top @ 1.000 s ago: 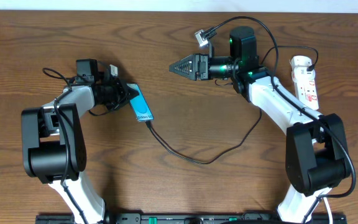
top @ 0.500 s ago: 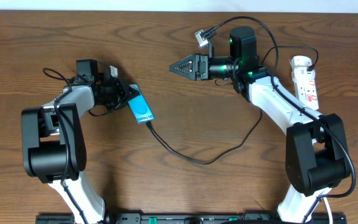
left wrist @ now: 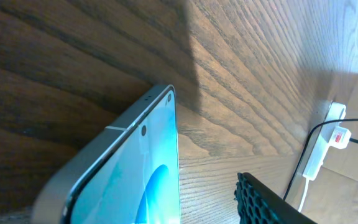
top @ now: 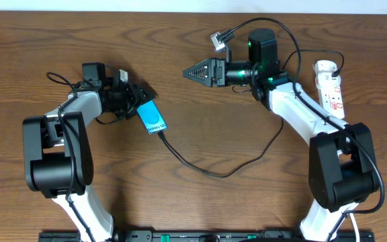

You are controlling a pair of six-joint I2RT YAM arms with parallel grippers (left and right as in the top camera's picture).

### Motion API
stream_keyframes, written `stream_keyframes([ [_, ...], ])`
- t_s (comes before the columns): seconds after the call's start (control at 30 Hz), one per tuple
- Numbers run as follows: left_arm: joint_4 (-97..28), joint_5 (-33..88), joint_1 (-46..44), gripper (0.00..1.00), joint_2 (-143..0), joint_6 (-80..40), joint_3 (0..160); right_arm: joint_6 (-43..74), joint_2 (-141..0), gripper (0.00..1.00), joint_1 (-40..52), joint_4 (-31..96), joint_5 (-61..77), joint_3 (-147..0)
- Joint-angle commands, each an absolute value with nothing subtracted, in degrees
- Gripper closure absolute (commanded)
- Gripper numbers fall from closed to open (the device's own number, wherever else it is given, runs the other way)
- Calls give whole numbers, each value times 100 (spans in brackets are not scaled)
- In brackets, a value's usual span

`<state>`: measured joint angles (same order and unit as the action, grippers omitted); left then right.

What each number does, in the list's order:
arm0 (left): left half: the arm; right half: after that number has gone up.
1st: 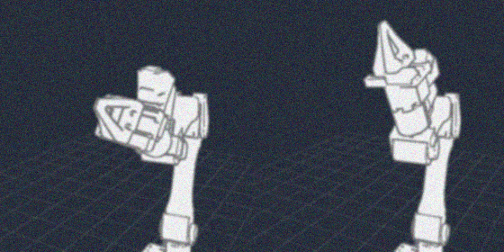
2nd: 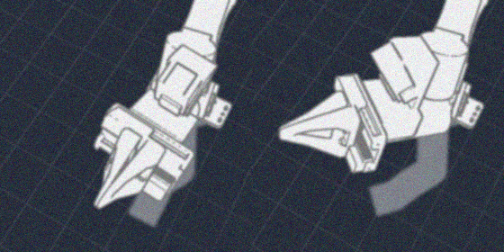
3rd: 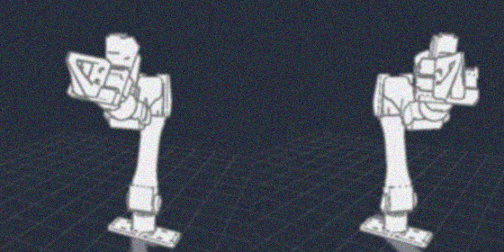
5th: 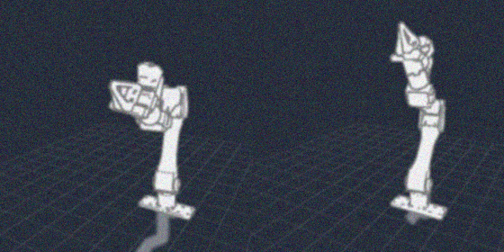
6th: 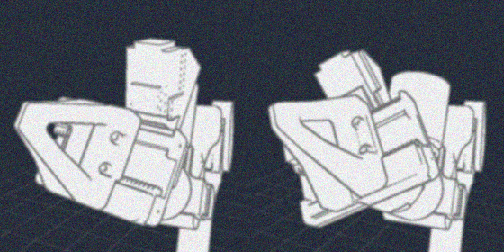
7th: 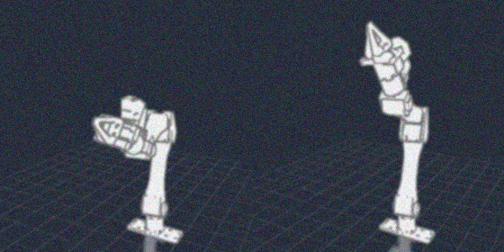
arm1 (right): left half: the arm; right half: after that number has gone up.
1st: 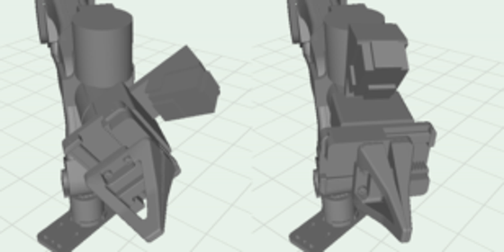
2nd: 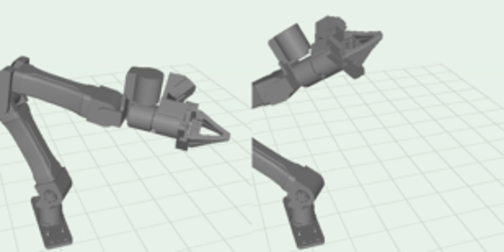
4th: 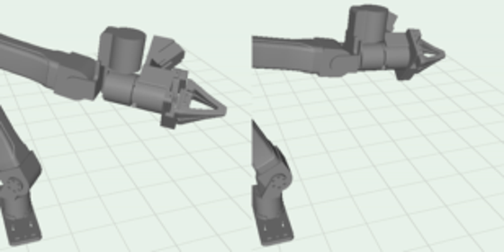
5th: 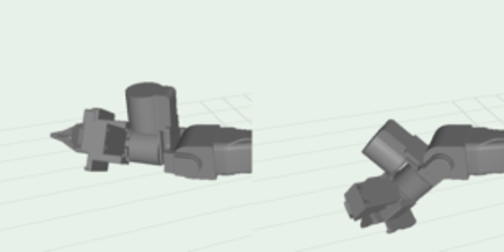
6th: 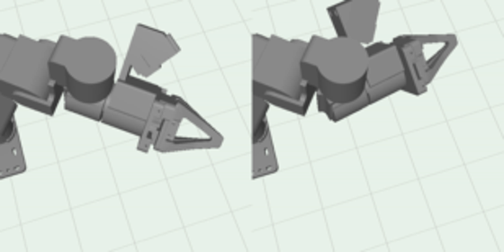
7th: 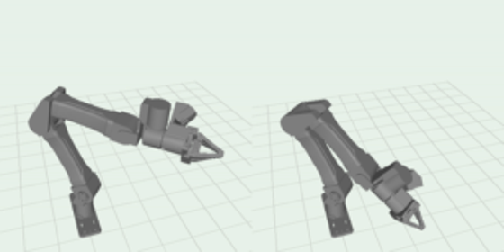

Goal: Plug charger to phone and switch on socket
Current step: 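Lay the phone flat on the table and open the left gripper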

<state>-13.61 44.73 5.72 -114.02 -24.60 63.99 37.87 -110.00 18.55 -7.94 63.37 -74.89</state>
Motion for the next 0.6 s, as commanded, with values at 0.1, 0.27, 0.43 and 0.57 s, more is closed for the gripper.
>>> stream_keyframes([
  [0.1,-1509,4276,580,39,-11467,-2425,6453,3653,-10980,1,1802,-792,6399,-7564],
  [0.27,-1673,4042,580,36,-11467,-2421,6453,3653,-10980,1,1802,-792,6399,-7564],
  [0.43,-1776,3935,580,35,-11467,-2403,6453,3651,-10980,1,1802,-792,6399,-7564],
  [0.57,-1793,3931,580,34,-11465,-2408,6453,3651,-10980,1,1802,-790,6399,-7564],
])
